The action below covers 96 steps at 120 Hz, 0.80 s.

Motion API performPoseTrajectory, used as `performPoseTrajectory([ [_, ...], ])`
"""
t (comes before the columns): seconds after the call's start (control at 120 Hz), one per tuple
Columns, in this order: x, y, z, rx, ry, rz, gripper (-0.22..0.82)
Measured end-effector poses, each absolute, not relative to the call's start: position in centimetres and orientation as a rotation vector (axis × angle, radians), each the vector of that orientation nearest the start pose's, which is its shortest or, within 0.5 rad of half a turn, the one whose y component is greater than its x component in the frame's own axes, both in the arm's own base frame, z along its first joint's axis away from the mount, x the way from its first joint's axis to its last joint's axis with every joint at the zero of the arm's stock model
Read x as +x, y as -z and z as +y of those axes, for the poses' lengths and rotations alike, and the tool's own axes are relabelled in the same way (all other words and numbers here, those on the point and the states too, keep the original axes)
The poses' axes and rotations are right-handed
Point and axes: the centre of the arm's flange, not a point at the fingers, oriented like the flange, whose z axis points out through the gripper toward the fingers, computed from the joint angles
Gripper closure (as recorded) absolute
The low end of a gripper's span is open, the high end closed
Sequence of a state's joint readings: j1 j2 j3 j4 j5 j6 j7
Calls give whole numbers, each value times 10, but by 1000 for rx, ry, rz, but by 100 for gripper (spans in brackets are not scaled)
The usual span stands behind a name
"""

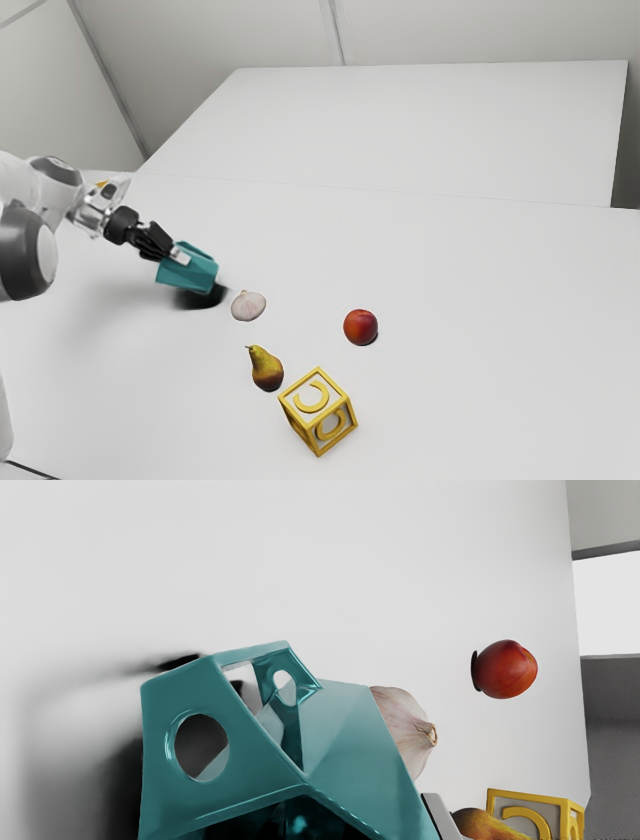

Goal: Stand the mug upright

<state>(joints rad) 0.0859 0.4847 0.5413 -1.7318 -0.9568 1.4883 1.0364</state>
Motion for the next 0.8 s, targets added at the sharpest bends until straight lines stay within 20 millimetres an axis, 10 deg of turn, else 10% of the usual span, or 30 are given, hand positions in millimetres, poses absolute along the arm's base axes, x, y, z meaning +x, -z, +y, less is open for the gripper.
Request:
performPoseTrajectory([
  [0.233, 560, -361, 234, 2306, -140, -258, 77],
  [0.8, 613, -411, 131, 2711, -100, -839, 79],
])
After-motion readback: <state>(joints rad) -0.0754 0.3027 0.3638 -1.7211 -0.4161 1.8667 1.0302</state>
